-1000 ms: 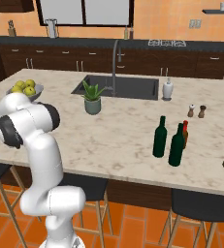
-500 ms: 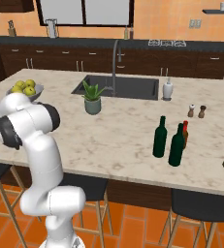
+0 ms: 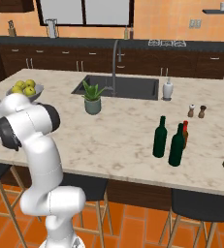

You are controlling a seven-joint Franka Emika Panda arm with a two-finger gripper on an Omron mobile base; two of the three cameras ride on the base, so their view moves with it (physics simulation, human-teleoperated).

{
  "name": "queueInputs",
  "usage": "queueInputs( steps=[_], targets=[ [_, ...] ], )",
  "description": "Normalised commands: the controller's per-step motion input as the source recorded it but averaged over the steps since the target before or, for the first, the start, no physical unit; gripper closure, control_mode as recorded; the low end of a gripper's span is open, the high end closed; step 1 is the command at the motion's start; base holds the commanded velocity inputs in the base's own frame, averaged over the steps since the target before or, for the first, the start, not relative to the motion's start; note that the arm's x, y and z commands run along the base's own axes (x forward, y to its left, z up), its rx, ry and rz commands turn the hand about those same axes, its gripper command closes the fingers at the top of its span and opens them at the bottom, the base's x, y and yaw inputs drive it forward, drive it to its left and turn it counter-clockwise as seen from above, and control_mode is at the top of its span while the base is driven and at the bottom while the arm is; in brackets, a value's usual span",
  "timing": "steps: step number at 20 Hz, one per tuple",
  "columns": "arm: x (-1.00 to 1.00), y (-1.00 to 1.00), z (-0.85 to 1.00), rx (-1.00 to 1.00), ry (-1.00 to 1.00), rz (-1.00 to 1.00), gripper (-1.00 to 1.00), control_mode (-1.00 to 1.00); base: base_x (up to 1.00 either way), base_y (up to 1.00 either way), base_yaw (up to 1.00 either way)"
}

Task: Move the plastic bottles in the middle to the plastics group, and the glass bottles in the middle to the glass group.

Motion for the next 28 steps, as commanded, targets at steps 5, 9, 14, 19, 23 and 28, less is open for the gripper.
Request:
queueInputs(
  steps=[5, 9, 14, 19, 23, 28],
  targets=[
    [0.0, -0.09, 0.43, 0.08, 0.0, 0.0, -1.0, -1.0, 0.0, 0.0, 0.0],
    [-0.28, -0.48, 0.47, 0.01, 0.0, -0.11, -1.0, -1.0, 0.0, 0.0, 0.0],
    [-0.3, -0.64, 0.41, 0.0, 0.0, -0.21, -1.0, -1.0, 0.0, 0.0, 0.0],
    [-0.42, -0.72, 0.34, 0.0, 0.0, -0.06, -1.0, -1.0, 0.0, 0.0, 0.0],
    [-0.46, -0.78, 0.19, 0.0, 0.01, -0.06, -1.0, -1.0, 0.0, 0.0, 0.0],
    [-0.47, -0.85, 0.17, 0.0, 0.0, -0.02, -1.0, -1.0, 0.0, 0.0, 0.0]
  ],
)
